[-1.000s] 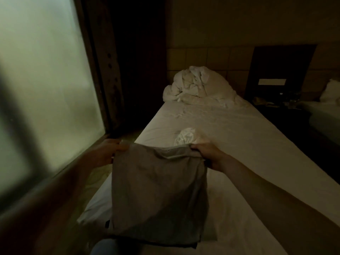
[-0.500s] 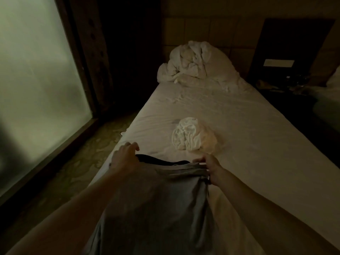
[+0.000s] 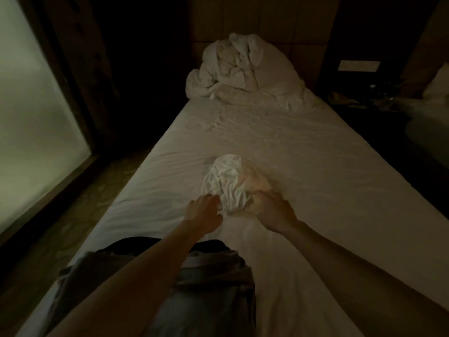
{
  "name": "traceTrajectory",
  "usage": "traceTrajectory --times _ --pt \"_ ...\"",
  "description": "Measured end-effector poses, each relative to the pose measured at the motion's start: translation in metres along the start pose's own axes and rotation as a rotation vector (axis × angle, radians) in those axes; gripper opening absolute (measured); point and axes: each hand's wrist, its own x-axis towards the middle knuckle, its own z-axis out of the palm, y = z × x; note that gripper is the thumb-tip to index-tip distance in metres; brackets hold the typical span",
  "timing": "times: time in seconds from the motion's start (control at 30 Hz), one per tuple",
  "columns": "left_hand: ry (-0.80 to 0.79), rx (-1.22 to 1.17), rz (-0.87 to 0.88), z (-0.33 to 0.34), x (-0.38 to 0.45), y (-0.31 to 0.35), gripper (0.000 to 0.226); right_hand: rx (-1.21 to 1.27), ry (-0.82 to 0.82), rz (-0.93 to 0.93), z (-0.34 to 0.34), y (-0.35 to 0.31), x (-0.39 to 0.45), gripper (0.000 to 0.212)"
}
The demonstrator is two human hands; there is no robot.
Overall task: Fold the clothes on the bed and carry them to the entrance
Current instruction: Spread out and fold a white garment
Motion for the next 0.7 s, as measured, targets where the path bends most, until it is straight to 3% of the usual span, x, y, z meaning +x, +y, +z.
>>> traceTrajectory --times 0.17,0.37,0.47,0.57,0.63,0.7 --pt "-0.052 -0.100 -0.073 0.047 0.049 0.011 0.043 -0.189 0.071 -0.285 0.032 0.008 0.055 0.061" --pt "0.089 -0.243 -0.045 0.072 0.081 0.003 0.023 -0.348 0.272 -0.473 0.067 0.008 0.100 0.041" --pt "0.219 -0.360 0.079 0.078 0.085 -0.004 0.010 -0.245 0.453 -0.492 0.075 0.014 0.104 0.019" --pt "0.337 -0.471 0.127 0.078 0.085 -0.002 0.014 -0.104 0.578 -0.393 0.064 0.015 0.099 0.014" --pt "0.435 -0.581 0.086 0.073 0.081 0.001 0.017 0.171 0.594 -0.214 0.042 0.010 0.091 0.019" --pt "0.435 -0.621 0.033 0.064 0.076 0.005 0.030 0.575 0.634 -0.036 0.015 0.003 0.083 0.019"
